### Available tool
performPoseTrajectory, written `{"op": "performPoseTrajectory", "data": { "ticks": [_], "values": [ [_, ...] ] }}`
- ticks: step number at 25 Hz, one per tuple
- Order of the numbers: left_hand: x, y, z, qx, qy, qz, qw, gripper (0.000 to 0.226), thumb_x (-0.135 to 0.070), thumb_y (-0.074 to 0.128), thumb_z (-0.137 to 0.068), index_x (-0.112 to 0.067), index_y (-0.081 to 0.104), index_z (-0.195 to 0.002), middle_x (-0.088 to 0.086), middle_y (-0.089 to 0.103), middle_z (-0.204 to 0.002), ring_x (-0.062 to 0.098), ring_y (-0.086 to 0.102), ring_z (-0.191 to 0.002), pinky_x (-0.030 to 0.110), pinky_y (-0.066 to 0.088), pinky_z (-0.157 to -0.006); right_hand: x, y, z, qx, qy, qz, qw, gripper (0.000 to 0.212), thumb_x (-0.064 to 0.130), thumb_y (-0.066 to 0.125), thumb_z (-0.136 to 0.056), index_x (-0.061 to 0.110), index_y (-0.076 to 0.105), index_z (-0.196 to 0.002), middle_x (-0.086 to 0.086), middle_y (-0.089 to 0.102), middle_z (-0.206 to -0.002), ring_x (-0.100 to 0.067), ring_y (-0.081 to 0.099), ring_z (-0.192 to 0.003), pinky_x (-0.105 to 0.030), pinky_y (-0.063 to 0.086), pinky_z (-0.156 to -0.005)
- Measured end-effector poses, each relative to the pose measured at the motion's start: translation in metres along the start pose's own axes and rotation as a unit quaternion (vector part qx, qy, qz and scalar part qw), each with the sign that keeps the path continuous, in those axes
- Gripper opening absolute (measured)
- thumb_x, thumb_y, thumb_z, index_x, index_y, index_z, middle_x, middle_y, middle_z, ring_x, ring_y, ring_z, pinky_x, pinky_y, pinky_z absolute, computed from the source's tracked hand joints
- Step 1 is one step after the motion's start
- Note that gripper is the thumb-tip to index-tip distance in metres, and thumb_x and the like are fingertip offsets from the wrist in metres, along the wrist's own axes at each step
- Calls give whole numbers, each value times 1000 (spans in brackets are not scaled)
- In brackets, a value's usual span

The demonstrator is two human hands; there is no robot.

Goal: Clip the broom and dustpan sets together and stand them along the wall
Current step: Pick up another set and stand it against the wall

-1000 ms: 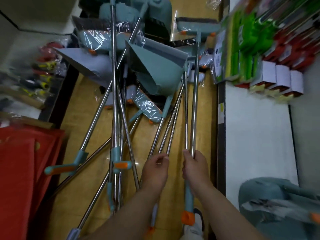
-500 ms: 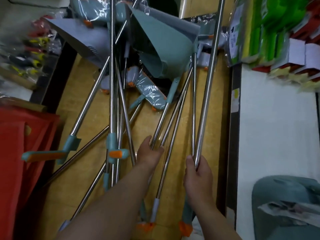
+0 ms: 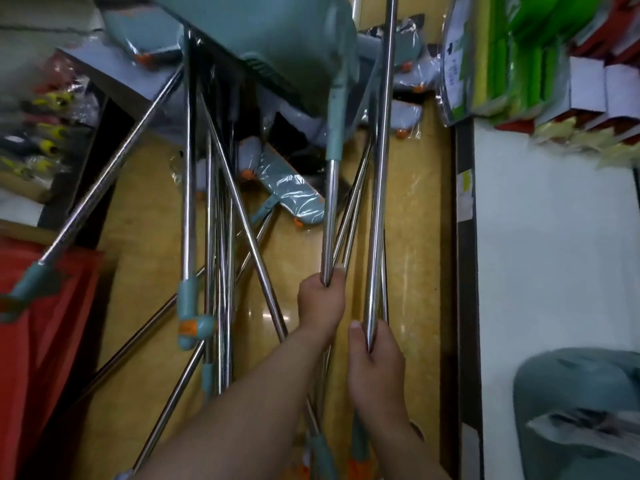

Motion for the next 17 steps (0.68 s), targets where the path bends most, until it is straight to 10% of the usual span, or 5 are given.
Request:
{"op": "performPoseTrajectory", "data": {
  "ticks": [8,17],
  "values": [
    [-45,-11,61,159,-64,134,976,44,-26,59,-97,-22,38,-59,0,29,-47,13,25,-35,18,23,-40,43,-48,35,-28,26,-23,999,19,36,56,-98,21,60,-86,-5,60,-66,-9,56,-56,-37,51,-59],
    [-79,-19,140,114,2,34,993,42,-33,63,-94,-19,46,-58,-5,41,-46,10,43,-44,23,36,-49,64,-64,74,-69,31,-35,997,11,33,61,-94,26,65,-86,3,67,-72,-12,65,-72,-36,54,-72]
  ]
}}
Point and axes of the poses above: each hand's wrist, its own z-axis away from the middle knuckle, its own y-axis out of the palm, x = y × z, the point moved 7 cm from there along -z, towards the middle knuckle
